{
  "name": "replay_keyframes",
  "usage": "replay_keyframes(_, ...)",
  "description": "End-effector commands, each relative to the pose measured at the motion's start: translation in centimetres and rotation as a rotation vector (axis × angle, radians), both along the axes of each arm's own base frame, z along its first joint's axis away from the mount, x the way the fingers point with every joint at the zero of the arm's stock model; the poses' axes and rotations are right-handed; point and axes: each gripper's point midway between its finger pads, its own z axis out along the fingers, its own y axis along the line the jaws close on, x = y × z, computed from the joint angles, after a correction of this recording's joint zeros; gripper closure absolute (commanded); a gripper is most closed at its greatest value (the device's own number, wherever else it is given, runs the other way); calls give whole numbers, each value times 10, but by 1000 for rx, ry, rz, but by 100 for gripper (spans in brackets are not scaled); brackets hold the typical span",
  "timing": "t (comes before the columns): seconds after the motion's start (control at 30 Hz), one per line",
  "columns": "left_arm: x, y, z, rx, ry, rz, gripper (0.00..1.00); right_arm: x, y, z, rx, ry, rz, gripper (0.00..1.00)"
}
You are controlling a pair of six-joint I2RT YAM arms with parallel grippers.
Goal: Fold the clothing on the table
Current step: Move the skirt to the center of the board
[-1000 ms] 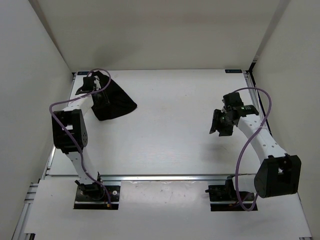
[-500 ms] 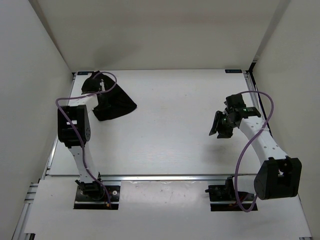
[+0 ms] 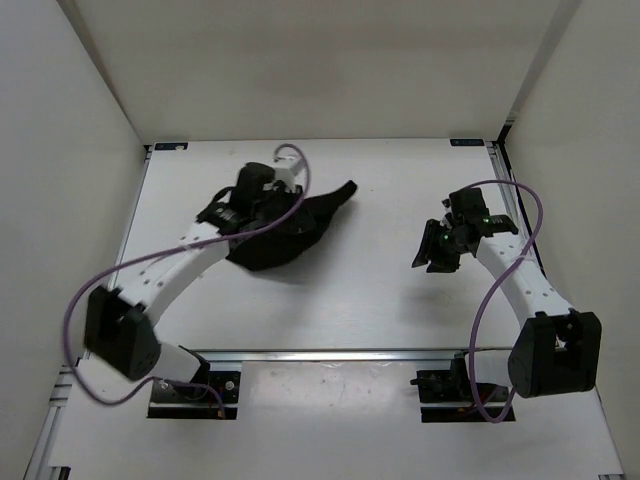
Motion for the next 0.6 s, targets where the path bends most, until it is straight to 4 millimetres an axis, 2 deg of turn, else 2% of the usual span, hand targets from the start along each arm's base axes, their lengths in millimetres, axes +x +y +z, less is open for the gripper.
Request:
replay_keyframes(0.0,4,64,1,-115,88,219,70,11,11,2,29,-36,50,51)
replay_keyframes(0.1,18,88,-19,-94,116,296,66,19,19,7,39,-50,88,51)
replay_keyframes(0.17,23,87,-30,-78,125,298,66,27,25,6,30,-43,113,51)
replay_keyframes(0.2,23,87,-38,-65,140,298,67,35,31,14,35,-73,137,51)
replay_keyframes(0.3,22,87,-63,-31,187,310,67,51,44,20,31,-86,174,50)
replay_keyframes(0.43,0,80,-91,18,247,284,62,59,73,18,53,-75,265,45)
replay_keyframes(0.47,-3,78,-93,13,246,272,61,58,81,15,46,-63,288,42)
replay_keyframes(0.53,-22,77,-110,21,297,251,61,53,95,10,62,-41,332,41)
replay_keyframes(0.57,-30,77,-116,28,315,241,60,45,107,4,73,-18,380,41)
